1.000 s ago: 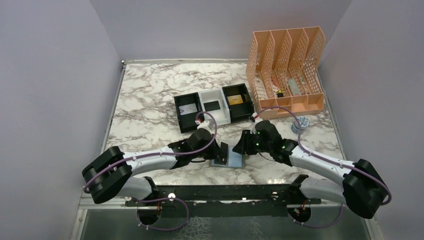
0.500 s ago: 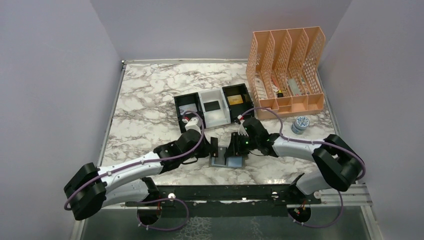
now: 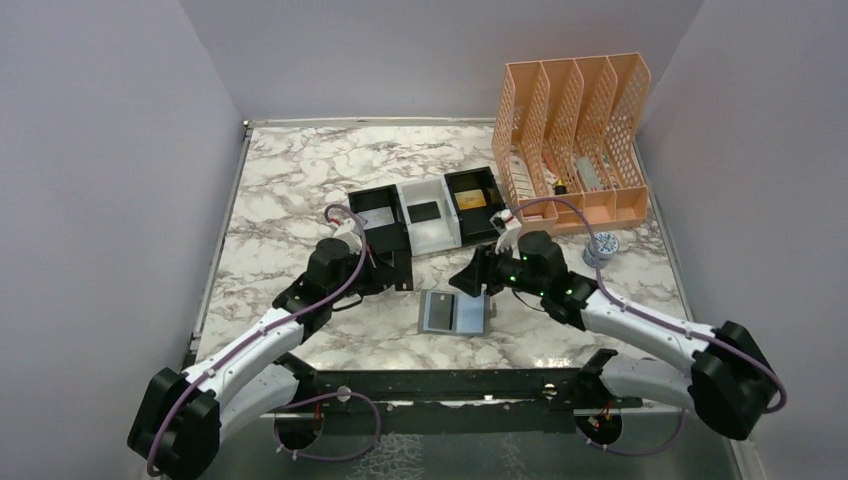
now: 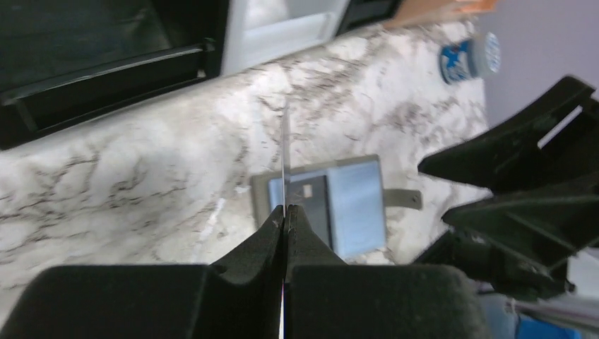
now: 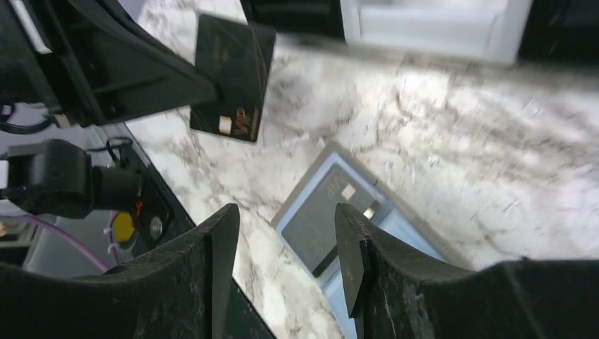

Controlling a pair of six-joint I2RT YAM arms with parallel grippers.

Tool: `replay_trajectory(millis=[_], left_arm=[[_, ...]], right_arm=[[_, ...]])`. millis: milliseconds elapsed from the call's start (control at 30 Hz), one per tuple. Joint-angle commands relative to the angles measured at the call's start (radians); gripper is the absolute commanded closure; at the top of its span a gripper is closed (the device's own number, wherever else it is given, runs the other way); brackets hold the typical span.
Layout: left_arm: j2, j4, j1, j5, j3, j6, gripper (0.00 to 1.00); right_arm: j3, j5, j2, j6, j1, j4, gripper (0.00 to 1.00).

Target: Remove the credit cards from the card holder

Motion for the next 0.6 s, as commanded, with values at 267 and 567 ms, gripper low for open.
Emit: replay_trajectory(millis=[267, 567], left_arm=[[-0.027, 0.493, 0.047, 0.398, -0.12, -0.148, 1.0], [-0.046, 0.719, 0.024, 0.388, -0.197, -0.307, 1.0]], right_arm=[[-0.062, -0.37, -0.142, 0.035, -0.288, 0.172, 0.44], [-0.139, -0.681, 0.013, 0.297, -0.29, 0.622, 0.45]])
